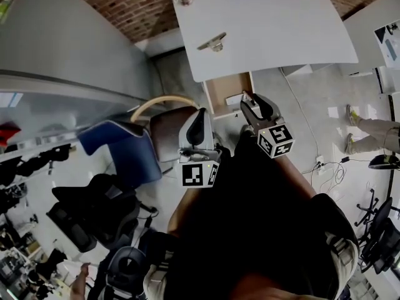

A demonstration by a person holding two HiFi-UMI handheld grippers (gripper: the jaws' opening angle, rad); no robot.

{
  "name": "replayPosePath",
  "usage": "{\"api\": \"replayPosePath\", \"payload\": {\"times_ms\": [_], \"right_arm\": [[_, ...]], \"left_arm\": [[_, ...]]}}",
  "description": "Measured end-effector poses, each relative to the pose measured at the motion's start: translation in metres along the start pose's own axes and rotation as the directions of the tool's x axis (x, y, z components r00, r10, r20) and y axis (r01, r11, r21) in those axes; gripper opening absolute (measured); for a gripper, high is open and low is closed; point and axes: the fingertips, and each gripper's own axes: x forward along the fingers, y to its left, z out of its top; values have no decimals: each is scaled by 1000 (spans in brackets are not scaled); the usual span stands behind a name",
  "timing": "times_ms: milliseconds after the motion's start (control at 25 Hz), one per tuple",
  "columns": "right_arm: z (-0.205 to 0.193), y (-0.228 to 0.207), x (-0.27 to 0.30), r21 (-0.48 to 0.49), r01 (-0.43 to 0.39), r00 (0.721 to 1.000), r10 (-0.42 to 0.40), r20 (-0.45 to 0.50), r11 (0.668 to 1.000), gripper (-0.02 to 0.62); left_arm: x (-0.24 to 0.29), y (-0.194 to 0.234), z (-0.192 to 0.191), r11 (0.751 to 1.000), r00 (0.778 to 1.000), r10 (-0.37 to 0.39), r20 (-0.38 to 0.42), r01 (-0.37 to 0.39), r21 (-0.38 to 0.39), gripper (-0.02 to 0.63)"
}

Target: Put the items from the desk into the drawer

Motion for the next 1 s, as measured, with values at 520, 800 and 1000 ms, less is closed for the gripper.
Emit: {"api": "replayPosePath", "payload": {"times_ms": [520, 800, 1000], "right_arm": [[2, -8, 57, -7, 10, 999, -10, -35, 1000, 206], [-2, -36, 101, -24, 5, 996, -7, -87, 1000, 207], [-4, -63, 139, -28, -7, 991, 3, -132, 1000, 212]], "left_arm": [[9, 32, 4, 1000, 1000, 26, 8, -26, -15, 12], [41, 49, -5, 998, 999, 49, -1, -49, -28, 12], [77, 57, -11, 997, 998, 65, -13, -66, -34, 12]]}}
